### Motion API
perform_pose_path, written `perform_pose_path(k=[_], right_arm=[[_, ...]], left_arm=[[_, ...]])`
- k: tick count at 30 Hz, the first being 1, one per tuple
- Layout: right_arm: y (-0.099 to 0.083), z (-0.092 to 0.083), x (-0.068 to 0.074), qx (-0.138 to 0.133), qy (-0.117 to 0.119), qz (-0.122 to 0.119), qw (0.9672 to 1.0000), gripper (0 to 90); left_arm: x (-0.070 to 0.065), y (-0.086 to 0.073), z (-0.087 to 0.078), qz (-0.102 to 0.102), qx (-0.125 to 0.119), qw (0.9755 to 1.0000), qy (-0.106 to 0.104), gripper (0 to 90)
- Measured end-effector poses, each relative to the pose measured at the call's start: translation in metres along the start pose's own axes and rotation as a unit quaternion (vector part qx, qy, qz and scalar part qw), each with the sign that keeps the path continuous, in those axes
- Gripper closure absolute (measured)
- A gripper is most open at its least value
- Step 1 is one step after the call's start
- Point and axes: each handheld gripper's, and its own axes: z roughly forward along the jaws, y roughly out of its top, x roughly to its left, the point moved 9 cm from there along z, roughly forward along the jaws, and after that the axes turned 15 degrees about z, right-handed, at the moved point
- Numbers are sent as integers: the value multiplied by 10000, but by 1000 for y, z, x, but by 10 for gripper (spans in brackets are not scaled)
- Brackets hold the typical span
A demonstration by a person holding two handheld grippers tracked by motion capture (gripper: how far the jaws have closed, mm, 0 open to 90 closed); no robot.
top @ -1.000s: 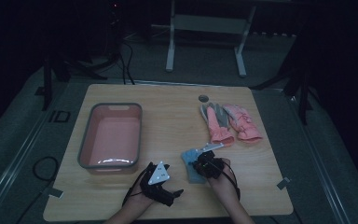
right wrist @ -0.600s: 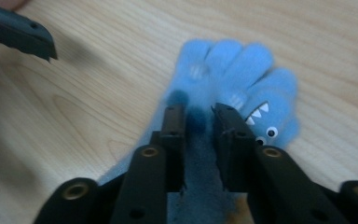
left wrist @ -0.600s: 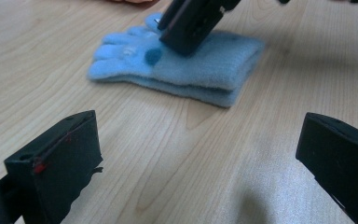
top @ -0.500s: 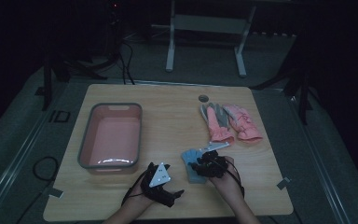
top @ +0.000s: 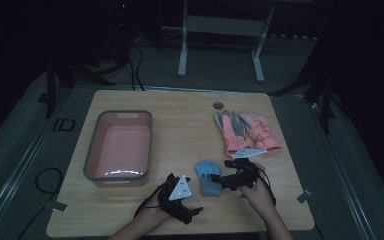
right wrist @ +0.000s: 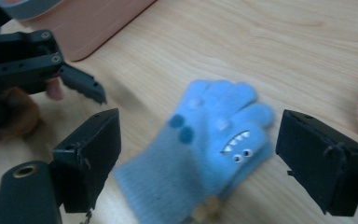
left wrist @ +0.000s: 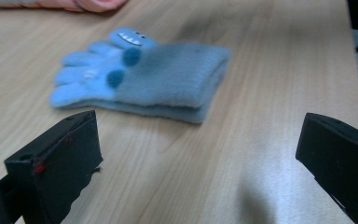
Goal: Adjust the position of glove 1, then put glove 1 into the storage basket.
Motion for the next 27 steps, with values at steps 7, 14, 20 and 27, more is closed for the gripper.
perform_pose_path(k=[7,14,20,27], right_arm=[[1,4,-7,86,52,269,9996,141],[4,16,-9,108,75,223,9997,274],[9,35,-21,126,-157,215,9996,338],[-2,51,-27,306,-385,44,9988,336]], left_arm=[[-2,11,3,411,-65,9989,-212,1],[-1,17,16,759,31,9967,-292,79],[6,20,28,1170,107,9927,-281,204],[1,14,44,1664,460,9840,-433,341]])
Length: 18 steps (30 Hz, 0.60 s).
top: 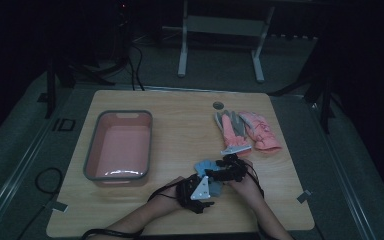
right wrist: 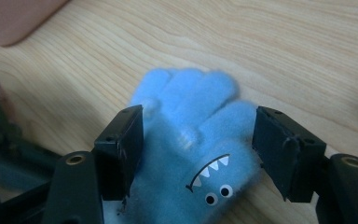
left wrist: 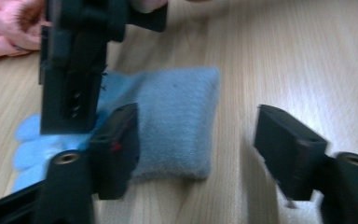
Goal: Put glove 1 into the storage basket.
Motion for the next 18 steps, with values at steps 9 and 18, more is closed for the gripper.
perform_pose_path(k=[9,18], right_arm=[[-10,4,1,26,-70,-263,9996,377],[-12,6,9,184,319,-245,9990,719]], left_arm=[[4,-3,2,-104,130,9998,85,639],[11,-1,0,-306,274,9989,-234,751]])
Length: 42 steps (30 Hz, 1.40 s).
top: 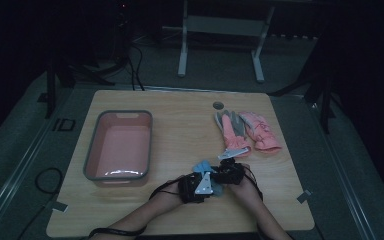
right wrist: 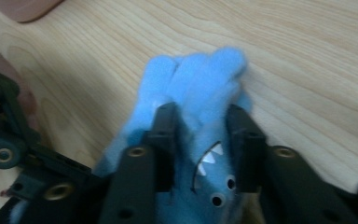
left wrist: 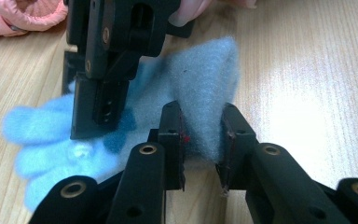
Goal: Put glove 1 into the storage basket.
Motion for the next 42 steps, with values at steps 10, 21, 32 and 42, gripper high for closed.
perform_pose_path(k=[10,21,32,42], right_arm=[[4,-3,2,-89,79,335,9994,789],[38,-22,21,-428,326,303,9981,788],[70,-31,36,-642,478,313,9963,792],[101,-31,57,-758,525,95,9957,792]], left_arm=[[10,2,-12,-284,-89,9994,-175,775],[31,11,-44,-166,-51,9998,-43,776],[53,15,-68,-80,74,9999,104,777],[70,9,-96,-58,152,9993,350,777]])
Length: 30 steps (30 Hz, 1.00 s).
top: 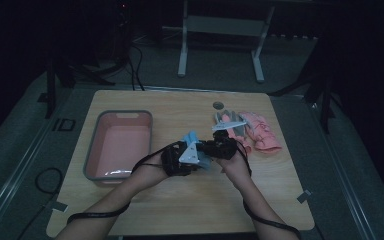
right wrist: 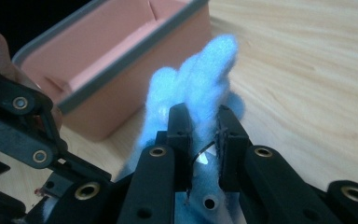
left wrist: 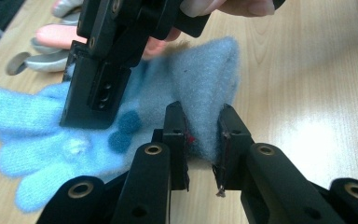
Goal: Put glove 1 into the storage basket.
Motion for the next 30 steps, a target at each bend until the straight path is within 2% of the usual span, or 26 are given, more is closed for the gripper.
perform_pose_path(k=[9,13,15,16,21,25,30], right_arm=[[27,21,22,30,149,-121,9998,791],[35,35,33,71,239,-166,9995,791],[36,39,36,96,262,-181,9994,791],[40,46,42,124,303,-214,9992,792],[45,59,53,164,410,-280,9986,792],[52,76,71,200,536,-358,9977,792],[57,93,88,230,727,-332,9965,792]], left_arm=[[16,-20,-25,-142,157,9995,224,777],[20,-33,-36,-253,224,9991,267,778],[20,-33,-36,-253,224,9991,267,777],[21,-43,-44,-296,303,9986,317,777],[23,-57,-56,-356,397,9979,375,777],[24,-73,-73,-417,485,9970,428,777],[24,-91,-91,-546,504,9961,466,776]])
